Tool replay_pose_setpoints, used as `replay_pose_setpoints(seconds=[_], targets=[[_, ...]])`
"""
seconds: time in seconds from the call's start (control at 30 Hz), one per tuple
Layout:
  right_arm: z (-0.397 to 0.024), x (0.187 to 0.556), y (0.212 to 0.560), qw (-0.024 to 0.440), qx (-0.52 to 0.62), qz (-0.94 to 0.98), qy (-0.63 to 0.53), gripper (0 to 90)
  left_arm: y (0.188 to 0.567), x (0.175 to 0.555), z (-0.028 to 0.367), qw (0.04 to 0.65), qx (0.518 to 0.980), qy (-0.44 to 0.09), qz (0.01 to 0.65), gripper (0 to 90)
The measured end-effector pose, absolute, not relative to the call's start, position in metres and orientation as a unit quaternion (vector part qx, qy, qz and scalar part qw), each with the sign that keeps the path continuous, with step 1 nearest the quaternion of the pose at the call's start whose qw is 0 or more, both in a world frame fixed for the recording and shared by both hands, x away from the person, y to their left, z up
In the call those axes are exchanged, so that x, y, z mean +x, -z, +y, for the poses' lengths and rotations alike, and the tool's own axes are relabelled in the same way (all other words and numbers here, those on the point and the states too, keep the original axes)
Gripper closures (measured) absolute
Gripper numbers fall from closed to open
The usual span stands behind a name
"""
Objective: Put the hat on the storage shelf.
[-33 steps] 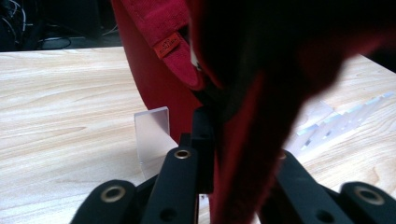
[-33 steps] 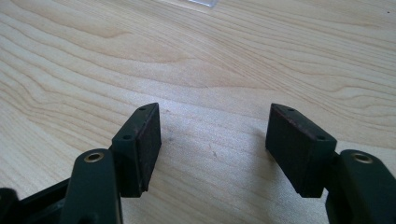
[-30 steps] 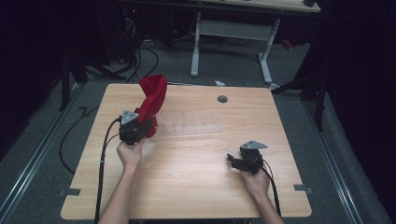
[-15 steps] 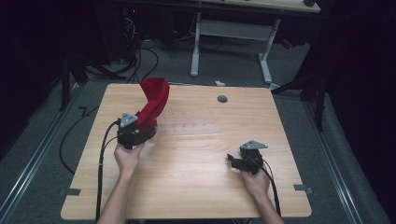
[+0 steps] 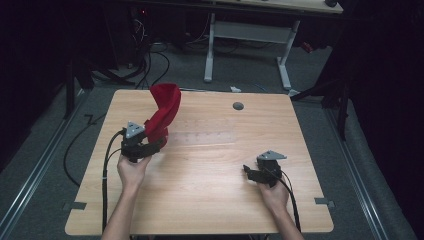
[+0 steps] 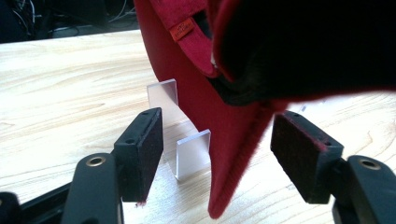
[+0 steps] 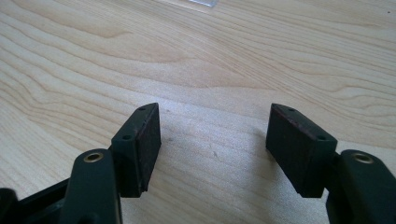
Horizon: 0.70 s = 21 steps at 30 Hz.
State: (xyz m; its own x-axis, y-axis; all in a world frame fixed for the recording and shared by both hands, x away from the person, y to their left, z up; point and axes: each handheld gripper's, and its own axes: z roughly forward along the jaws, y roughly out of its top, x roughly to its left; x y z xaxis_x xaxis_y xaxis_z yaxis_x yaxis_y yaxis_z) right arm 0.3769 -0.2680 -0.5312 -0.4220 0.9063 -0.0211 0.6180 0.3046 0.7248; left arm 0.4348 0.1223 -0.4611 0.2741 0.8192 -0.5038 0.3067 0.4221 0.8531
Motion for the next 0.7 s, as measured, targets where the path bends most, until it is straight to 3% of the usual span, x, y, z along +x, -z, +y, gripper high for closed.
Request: replay_pose_setpoints(seconds=[0.7], targets=[[-0.268, 0.377, 0.531, 0.22, 0.491, 0.777, -0.327, 35.7, 0.453, 0.416, 0.141, 0.632, 0.485, -0.205, 0.569, 33.7]])
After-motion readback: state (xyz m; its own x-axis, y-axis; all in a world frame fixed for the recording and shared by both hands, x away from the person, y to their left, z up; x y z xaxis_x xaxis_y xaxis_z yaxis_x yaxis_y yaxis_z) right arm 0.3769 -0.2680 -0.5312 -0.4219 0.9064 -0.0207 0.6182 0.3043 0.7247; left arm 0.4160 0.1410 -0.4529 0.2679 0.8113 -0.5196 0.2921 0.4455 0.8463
